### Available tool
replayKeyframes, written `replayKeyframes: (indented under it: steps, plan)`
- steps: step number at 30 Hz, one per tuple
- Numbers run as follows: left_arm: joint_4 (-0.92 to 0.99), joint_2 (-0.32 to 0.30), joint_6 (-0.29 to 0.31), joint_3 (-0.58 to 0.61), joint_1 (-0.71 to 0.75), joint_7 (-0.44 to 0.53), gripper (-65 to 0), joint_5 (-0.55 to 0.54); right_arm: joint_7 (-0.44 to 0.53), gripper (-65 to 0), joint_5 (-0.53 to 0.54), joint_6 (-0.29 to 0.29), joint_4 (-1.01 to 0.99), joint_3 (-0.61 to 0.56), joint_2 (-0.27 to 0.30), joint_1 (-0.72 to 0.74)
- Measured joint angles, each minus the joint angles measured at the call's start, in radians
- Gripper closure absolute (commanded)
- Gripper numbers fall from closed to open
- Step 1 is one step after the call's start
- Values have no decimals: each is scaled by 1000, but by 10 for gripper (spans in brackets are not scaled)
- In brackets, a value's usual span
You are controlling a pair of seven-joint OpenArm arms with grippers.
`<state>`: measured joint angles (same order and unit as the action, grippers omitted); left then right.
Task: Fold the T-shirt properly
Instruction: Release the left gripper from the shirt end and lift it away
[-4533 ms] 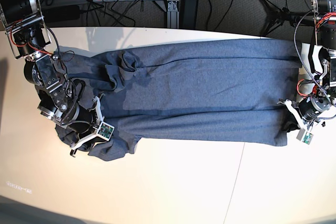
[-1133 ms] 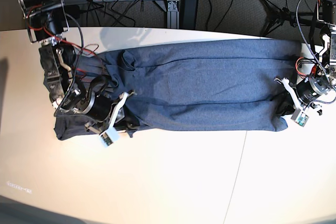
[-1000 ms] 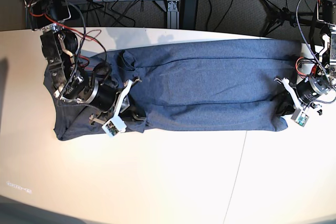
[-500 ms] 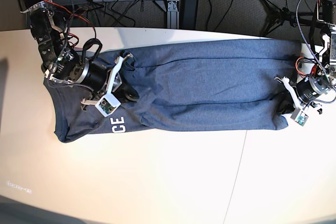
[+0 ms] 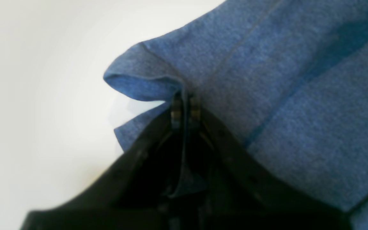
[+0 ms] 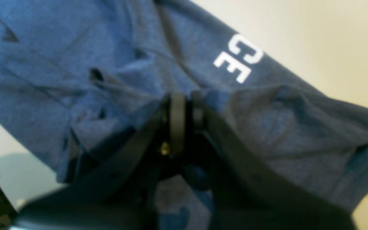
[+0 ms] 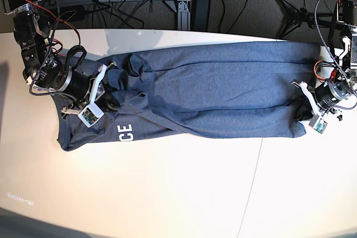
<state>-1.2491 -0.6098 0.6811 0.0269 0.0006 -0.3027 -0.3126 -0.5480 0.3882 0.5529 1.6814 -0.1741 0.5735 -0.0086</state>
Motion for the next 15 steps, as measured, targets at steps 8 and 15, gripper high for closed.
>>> replayKeyframes:
  steps: [8,15]
  plan:
    - [0,0,0,0,0,0,0,-14,-7,-329,0,0,0,0,-1,0]
    - [0,0,0,0,0,0,0,-15,-3,-329,47,0,0,0,-1,0]
